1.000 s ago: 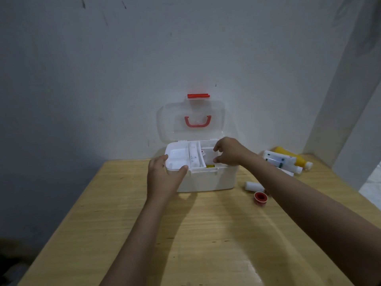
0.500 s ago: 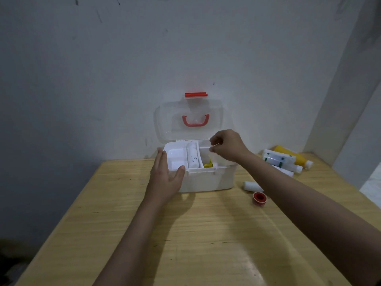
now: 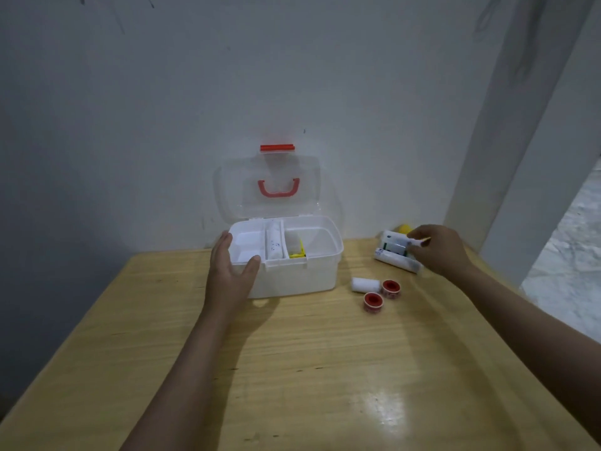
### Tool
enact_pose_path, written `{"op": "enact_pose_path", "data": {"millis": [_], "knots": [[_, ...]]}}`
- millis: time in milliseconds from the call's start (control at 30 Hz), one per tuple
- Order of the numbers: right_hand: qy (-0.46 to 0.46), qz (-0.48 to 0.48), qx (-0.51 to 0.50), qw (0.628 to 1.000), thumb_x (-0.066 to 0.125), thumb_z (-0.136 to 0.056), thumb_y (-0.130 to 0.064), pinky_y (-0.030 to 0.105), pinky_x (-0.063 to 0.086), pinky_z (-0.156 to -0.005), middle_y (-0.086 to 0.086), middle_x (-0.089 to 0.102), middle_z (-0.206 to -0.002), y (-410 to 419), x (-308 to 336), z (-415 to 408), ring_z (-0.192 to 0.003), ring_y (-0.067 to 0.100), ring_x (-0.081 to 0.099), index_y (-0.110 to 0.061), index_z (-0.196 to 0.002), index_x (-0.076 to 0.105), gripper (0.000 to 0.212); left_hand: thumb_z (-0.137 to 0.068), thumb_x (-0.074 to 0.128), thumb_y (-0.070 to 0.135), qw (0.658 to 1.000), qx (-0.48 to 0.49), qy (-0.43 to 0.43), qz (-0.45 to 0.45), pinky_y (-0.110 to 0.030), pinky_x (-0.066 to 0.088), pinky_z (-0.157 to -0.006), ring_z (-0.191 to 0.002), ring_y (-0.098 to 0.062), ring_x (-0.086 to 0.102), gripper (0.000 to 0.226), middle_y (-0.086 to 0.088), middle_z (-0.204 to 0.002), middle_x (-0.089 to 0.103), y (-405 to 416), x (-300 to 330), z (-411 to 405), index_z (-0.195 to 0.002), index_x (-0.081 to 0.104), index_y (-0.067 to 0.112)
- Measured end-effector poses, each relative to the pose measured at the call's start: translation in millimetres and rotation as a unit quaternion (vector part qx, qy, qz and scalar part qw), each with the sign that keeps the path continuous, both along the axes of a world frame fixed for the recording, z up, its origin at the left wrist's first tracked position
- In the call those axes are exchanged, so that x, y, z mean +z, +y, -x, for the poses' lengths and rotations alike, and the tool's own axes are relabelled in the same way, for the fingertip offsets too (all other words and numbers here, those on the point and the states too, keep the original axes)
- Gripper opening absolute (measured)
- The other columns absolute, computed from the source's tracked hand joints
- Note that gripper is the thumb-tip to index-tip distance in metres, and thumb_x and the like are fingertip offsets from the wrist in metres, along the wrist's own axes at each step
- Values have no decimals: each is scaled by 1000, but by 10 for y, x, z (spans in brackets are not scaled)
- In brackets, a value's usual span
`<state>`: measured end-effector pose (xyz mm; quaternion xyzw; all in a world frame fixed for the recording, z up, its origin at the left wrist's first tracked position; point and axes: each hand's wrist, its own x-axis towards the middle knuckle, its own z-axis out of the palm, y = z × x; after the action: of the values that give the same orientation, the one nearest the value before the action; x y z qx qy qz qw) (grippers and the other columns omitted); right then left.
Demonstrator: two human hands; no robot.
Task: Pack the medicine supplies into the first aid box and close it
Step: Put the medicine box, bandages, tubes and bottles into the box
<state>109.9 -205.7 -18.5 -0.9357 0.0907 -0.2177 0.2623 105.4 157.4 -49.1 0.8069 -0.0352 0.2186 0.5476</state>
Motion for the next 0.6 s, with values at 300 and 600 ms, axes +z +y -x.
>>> {"op": "enact_pose_path", "data": {"millis": [300,600], "knots": [[37,80,-17,996,72,-74,-37,41,47,-81,8,60,-103,-193,-396,80,-99,30,53,-20,-102,70,32,-86,62,17,1000,13,-13,11,-23,23,-109,-139,-13,28,63,-1,-151,31,-35,-26,-8,-142,33,14],[2,5,3,1000,69,-78,-29,30,39,-82,4,47,-101,-234,-490,72,-102,25,47,-19,-104,64,28,-86,62,17,1000,13,-8,21,-33,27,-113,-139,-16,29,63,0,-152,31,-38,-30,-4,-142,32,16]]}}
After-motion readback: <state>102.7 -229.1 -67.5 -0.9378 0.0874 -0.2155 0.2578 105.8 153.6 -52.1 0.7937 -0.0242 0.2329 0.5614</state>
